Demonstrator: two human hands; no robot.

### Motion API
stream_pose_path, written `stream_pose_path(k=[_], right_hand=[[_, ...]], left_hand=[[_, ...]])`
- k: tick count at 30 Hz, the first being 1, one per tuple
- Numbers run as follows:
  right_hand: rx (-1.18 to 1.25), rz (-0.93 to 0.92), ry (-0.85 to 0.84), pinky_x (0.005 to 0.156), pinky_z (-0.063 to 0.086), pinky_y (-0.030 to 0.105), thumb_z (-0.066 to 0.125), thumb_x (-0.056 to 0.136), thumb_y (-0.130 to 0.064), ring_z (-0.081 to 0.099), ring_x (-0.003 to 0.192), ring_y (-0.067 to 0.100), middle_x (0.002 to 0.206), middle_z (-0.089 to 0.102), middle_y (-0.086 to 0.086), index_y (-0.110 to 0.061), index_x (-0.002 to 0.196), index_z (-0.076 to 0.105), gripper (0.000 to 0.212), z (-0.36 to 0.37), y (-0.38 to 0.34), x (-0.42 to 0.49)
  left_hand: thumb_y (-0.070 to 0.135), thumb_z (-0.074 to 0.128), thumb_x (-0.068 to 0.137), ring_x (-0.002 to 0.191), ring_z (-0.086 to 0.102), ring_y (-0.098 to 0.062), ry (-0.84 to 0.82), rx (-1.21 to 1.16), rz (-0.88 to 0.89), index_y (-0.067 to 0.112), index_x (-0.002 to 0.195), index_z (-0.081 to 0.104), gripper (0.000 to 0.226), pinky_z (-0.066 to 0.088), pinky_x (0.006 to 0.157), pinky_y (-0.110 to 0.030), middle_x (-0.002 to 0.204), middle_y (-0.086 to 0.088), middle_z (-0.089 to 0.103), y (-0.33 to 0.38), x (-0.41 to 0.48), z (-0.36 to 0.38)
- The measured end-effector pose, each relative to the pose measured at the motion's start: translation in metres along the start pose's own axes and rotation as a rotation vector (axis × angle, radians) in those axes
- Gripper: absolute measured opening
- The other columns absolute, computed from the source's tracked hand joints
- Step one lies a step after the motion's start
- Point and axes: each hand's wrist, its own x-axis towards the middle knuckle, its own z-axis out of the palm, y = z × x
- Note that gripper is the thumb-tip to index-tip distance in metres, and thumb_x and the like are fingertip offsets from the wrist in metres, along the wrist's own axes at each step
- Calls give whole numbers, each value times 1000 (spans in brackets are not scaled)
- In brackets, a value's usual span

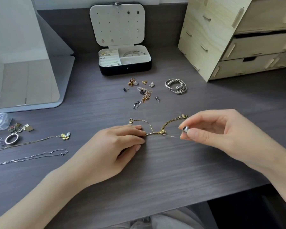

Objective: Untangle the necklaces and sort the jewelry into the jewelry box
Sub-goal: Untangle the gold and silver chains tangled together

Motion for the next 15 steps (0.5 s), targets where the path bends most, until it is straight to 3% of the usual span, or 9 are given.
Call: stream_pose_path(k=[2,4,7,10,15], right_hand=[[-68,22,-54,77,52,30,69,67,-34,68,83,23,83,73,3,-26,84,72,19,1,8,-3],[-195,15,-111,71,49,32,73,74,-41,62,73,23,79,71,-4,-33,83,71,12,4,15,-4],[-353,-36,-168,60,42,22,67,73,-39,51,62,9,76,65,-11,-36,80,70,8,6,21,-3],[-394,-85,-214,62,39,12,73,72,-34,55,73,4,81,64,-13,-32,81,71,10,9,19,-1],[-558,-209,-27,66,35,10,65,72,-37,53,76,6,77,60,-17,-32,82,69,11,14,23,24]], left_hand=[[21,49,89,109,60,-8,7,20,41,11,92,74,27,42,100,-22,106,5,70,-3,-4,-4],[18,52,88,102,62,-12,14,30,80,10,88,74,24,45,96,-28,99,5,71,-5,-7,-7],[15,55,87,91,62,-16,23,16,92,10,85,74,20,48,85,-33,92,5,70,-7,-11,-11],[18,55,86,82,58,-17,41,11,52,13,86,74,19,47,76,-30,88,6,67,-7,-11,-13],[36,55,83,77,52,-16,74,40,-54,20,89,72,24,42,73,-27,84,5,61,-4,7,-6]])
